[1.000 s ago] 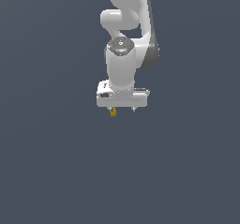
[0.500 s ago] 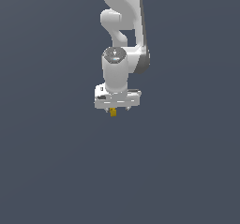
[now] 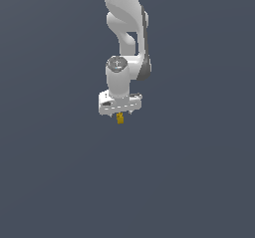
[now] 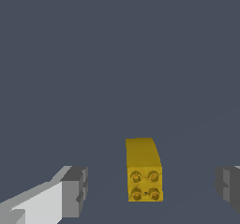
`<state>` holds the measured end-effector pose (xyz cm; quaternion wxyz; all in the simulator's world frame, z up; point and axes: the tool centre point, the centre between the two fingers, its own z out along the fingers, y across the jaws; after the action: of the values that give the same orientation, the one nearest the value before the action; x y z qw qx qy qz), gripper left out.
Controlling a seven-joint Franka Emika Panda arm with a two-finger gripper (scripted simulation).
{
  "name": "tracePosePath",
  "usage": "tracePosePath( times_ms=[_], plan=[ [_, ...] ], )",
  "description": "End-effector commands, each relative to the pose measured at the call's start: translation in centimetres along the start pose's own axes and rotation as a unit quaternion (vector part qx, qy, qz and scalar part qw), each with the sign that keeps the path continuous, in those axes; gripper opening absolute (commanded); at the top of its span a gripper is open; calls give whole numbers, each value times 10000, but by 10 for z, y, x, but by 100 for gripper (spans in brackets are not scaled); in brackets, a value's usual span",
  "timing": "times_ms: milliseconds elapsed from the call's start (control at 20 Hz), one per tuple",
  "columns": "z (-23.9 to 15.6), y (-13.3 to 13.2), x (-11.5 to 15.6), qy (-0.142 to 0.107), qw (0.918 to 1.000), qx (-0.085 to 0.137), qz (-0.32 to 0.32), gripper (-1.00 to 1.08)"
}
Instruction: Pick up the object and move it to a goal position.
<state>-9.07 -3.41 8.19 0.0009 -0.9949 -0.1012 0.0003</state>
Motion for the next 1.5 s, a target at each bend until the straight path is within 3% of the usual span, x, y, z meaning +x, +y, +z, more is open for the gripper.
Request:
tracePosePath(
  times_ms=[0, 500, 1250, 1300, 1450],
  plan=[
    [6, 1, -7, 3, 10000, -6, -98, 100],
    [14, 2, -12, -2, 9999, -8, -144, 100],
    [60, 2, -14, 2, 9999, -10, -165, 100],
    [60, 2, -14, 2, 9999, -10, -165, -100],
    [60, 2, -14, 2, 9999, -10, -165, -100]
  ],
)
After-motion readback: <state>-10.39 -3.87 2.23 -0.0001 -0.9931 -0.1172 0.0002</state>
